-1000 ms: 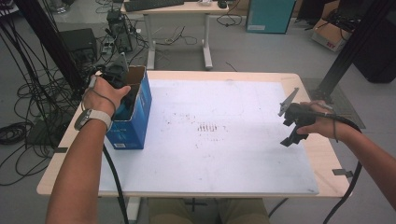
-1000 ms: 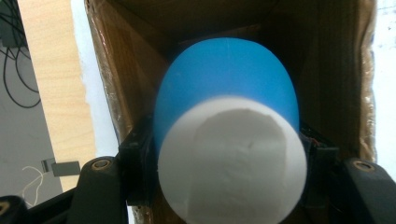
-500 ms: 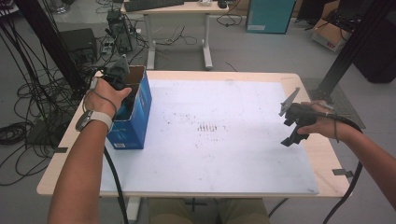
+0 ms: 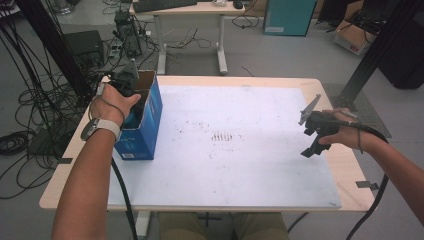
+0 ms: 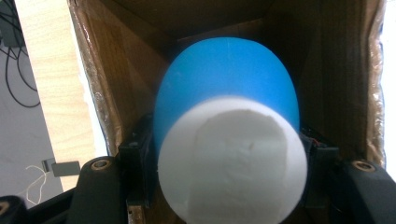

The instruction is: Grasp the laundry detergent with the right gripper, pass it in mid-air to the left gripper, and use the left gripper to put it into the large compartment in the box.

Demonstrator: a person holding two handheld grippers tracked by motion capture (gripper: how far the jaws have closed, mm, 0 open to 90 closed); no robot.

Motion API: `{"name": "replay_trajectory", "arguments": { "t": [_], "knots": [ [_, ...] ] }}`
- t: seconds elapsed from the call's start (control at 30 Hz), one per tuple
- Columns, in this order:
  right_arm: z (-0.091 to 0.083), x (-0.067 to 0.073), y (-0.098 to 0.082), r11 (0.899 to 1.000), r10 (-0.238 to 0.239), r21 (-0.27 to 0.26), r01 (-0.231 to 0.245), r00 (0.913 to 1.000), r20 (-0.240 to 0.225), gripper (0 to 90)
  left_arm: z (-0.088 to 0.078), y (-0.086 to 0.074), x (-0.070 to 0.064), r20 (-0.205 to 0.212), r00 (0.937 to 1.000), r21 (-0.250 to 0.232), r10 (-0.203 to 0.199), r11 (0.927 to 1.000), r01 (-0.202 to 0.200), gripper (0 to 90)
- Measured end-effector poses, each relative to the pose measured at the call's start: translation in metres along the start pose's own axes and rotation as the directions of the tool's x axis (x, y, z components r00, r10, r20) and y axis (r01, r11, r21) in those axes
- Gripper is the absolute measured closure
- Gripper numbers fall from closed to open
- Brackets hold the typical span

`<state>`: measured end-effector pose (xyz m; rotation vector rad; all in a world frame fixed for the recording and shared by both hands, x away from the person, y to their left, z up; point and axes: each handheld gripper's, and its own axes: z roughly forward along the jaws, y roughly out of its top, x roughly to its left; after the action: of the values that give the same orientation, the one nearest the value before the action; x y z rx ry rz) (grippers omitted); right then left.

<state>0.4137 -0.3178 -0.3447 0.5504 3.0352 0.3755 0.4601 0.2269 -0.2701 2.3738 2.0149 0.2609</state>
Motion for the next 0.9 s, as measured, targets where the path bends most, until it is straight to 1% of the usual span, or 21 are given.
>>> {"name": "replay_trajectory", "arguments": {
  "t": [0.03,0.17,0.2,0.23,0.33,0.4,0.47,0.6,0.73,0.9],
  "knots": [
    [0.0002,-0.0004,0.0002,1.0,-0.007,-0.004,0.007,1.0,0.002,8.7,0.0,0.0,-0.0001,0.0,1.0,-0.001,-0.001,1.0,0.001,37.5],
    [0.0002,0.0003,0.0003,1.0,-0.005,-0.004,0.005,1.0,0.001,8.7,0.0,-0.0001,0.0001,0.0,1.0,0.002,-0.001,1.0,0.001,37.5],
    [-0.0008,0.0016,0.0002,1.0,0.013,0.011,-0.013,0.9999,0.003,8.7,0.0,-0.0002,0.0001,0.0,1.0,0.002,-0.001,1.0,0.001,37.5],
    [-0.0012,0.002,0.0,1.0,0.019,0.012,-0.019,0.9998,0.002,8.7,0.0,-0.0002,0.0001,0.001,1.0,0.003,-0.001,1.0,0.001,37.5],
    [-0.0016,0.002,0.0,1.0,0.017,0.018,-0.017,0.9998,-0.001,8.7,-0.0002,-0.0003,0.0012,0.004,1.0,0.005,0.0,1.0,0.0,37.5],
    [-0.001,0.0024,-0.0003,1.0,0.014,0.014,-0.014,0.9999,0.007,8.7,0.0,-0.0003,0.0011,0.003,1.0,0.003,-0.004,1.0,0.004,37.5],
    [-0.0006,0.0027,-0.0005,1.0,0.015,0.019,-0.015,0.9999,0.008,8.7,-0.0002,-0.0002,0.0008,0.002,1.0,0.006,0.001,1.0,-0.001,37.5],
    [0.0005,0.0021,-0.0014,1.0,0.02,0.017,-0.02,0.9998,0.006,8.7,0.0002,0.0001,0.0003,0.001,1.0,0.003,-0.004,1.0,0.004,37.5],
    [0.0006,0.0029,-0.0014,1.0,0.012,0.022,-0.013,0.9999,0.008,8.7,0.0002,0.0001,0.0004,0.002,1.0,0.004,-0.005,1.0,0.005,37.5],
    [0.0004,0.0026,-0.0013,1.0,0.013,0.017,-0.013,0.9999,0.01,8.7,-0.0003,-0.0001,0.0005,0.002,1.0,0.011,0.002,0.9999,-0.002,37.4]
  ]
}}
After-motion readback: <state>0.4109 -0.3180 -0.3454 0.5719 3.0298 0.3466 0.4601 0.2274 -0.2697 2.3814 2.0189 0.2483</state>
